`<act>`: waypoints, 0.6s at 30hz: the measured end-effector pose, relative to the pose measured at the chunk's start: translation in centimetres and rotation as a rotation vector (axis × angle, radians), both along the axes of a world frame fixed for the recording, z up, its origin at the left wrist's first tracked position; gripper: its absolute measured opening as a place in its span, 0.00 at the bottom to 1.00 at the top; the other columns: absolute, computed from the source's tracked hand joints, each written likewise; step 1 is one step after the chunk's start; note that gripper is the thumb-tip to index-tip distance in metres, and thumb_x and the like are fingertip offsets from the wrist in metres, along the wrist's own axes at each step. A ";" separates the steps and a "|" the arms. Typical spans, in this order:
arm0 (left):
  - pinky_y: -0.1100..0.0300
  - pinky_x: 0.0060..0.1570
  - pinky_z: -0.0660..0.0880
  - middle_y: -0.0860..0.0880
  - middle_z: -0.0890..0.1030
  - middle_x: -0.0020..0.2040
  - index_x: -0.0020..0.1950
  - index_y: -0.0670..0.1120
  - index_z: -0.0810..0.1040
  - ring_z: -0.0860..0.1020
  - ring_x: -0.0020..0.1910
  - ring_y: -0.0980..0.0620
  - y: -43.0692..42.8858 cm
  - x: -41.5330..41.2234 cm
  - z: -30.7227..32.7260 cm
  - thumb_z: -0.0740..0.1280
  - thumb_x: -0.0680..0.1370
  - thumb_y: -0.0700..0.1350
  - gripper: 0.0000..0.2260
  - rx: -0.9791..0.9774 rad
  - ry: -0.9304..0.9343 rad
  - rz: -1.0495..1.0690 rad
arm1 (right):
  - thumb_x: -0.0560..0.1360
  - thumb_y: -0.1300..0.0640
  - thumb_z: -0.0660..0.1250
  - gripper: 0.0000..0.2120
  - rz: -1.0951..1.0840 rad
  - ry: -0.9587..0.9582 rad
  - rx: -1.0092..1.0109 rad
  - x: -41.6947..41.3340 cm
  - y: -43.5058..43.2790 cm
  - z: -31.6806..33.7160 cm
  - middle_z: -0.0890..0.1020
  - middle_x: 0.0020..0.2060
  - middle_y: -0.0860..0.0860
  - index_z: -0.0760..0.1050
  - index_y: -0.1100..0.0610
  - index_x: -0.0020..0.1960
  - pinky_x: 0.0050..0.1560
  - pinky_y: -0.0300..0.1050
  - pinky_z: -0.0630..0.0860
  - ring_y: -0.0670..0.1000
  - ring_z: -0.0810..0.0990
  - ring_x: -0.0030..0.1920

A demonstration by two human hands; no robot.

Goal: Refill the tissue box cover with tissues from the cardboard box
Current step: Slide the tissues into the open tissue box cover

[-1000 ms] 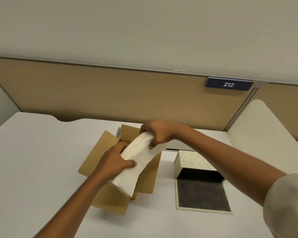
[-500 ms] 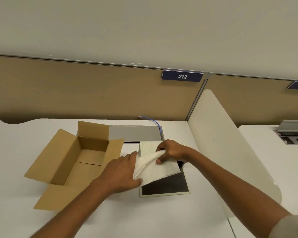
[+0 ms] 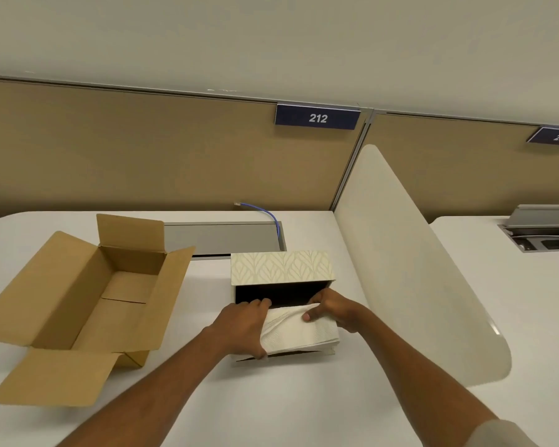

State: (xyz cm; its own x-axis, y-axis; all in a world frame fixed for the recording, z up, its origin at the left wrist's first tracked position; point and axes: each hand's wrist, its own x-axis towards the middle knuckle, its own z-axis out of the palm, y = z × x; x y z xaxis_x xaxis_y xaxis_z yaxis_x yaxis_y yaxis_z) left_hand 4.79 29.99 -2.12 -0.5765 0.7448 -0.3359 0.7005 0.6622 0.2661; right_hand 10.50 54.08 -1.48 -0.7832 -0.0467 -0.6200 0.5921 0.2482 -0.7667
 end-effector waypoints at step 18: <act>0.51 0.54 0.72 0.44 0.73 0.62 0.72 0.55 0.57 0.72 0.56 0.44 -0.3 -0.9 -2.6 0.67 0.64 0.67 0.41 0.061 0.309 -0.192 | 0.68 0.51 0.77 0.35 0.208 0.151 0.591 -2.6 -0.5 -2.0 0.75 0.61 0.51 0.66 0.56 0.70 0.60 0.44 0.72 0.52 0.75 0.61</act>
